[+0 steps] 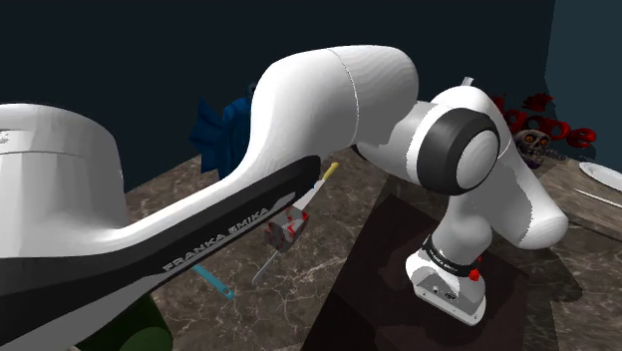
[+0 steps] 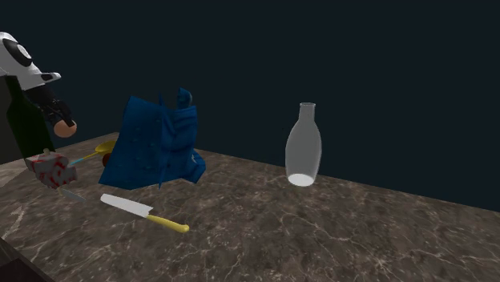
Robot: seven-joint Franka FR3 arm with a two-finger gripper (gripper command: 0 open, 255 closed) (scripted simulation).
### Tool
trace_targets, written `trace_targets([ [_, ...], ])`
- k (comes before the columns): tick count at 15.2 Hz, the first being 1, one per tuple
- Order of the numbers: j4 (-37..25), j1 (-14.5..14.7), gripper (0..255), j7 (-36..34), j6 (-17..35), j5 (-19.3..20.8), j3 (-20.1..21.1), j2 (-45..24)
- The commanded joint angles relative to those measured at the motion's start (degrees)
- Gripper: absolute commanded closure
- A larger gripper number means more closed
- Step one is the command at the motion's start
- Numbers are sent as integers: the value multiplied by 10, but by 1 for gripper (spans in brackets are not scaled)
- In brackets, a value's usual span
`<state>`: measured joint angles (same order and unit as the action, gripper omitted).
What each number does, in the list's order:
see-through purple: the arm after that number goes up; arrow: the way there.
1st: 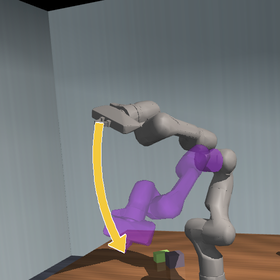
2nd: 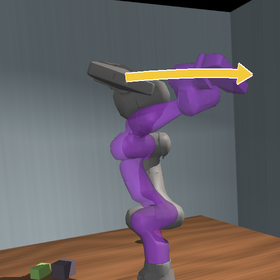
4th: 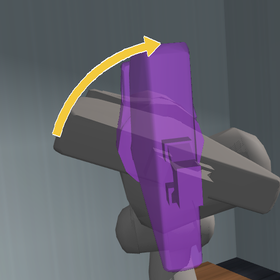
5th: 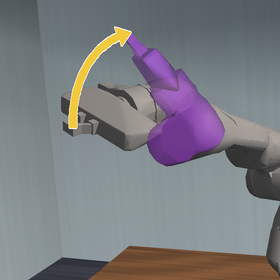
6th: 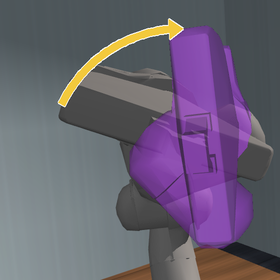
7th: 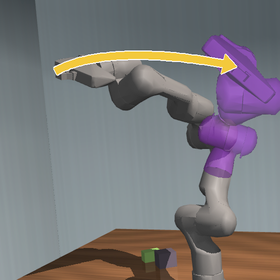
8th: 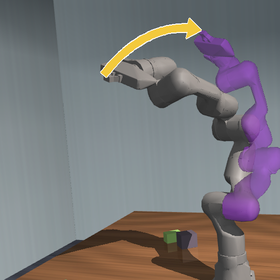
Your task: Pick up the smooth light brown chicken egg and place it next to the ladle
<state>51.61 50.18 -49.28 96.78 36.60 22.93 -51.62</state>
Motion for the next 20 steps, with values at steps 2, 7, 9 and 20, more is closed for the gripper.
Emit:
trace_targets([
  [2, 23, -5, 255, -8, 19, 2, -1, -4],
  [7, 48, -9, 255, -21, 49, 6, -4, -11],
  [9, 55, -9, 255, -25, 60, 7, -6, -15],
  [20, 59, -6, 0, -21, 70, -4, -22, -15],
])
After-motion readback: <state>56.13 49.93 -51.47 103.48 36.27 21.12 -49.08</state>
